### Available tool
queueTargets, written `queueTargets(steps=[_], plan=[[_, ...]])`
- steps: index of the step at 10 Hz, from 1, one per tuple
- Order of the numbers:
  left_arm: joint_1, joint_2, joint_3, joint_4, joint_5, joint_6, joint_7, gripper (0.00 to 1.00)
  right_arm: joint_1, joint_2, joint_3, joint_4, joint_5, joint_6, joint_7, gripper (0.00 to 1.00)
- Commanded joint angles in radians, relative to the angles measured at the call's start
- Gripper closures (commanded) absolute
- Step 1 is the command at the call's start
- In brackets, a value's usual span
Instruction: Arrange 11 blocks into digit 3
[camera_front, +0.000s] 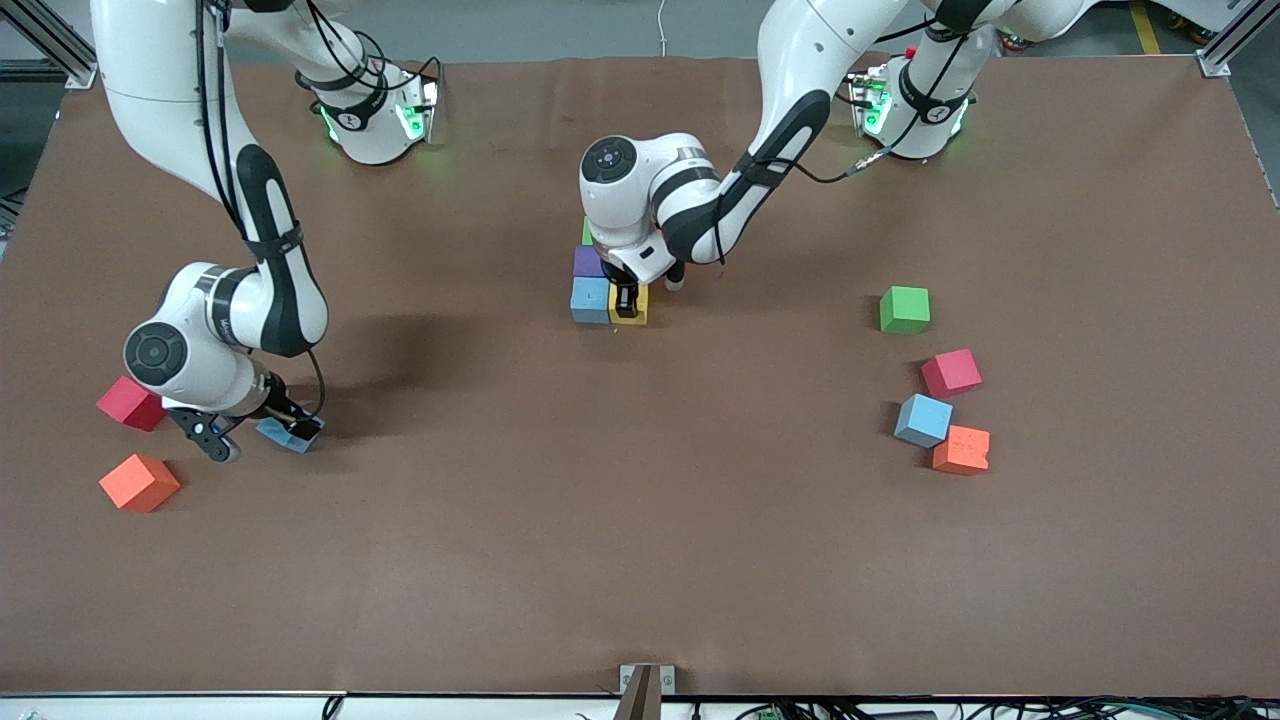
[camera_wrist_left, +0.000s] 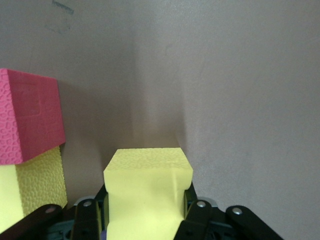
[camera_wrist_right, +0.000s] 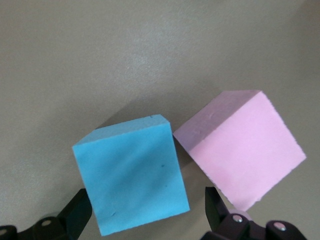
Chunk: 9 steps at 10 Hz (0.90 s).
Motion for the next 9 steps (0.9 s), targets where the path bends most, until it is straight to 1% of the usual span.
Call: queueTargets(steps=[1,2,3,4,6,8,9], plan=[[-0.017,0.016,0.005,0.0,0.047,0.014,-0.078,0.55,-0.055,0.004,0.05,0.017,0.023,0.015,-0.019,0.11],[-0.017,0.016,0.005,0.0,0.05,0.014,-0.078,0.18,-0.057,0.004,0.05,0.029,0.023,0.013,-0.02,0.29],[-0.017,0.011,0.003,0.0,0.05,0.009,-0.081,0.0,-0.058,0.006,0.05,0.04,0.023,0.012,-0.048,0.33],[-0.011,-0.001,0.002,-0.003,0.051,0.001,-0.084,0.0,-0.06,0.006,0.05,0.04,0.023,0.012,-0.065,0.33],[0.001,-0.059,0.0,-0.003,0.045,-0.057,-0.078,0.0,-0.066,0.019,0.05,0.048,0.022,0.015,-0.069,0.31],[0.055,-0.137,-0.003,-0.005,0.048,-0.113,-0.037,0.0,-0.057,0.019,0.05,0.051,0.022,0.012,-0.069,0.69],[0.098,-0.169,-0.005,-0.006,0.042,-0.133,-0.001,0.0,-0.052,0.018,0.05,0.06,0.022,0.002,-0.077,0.76]])
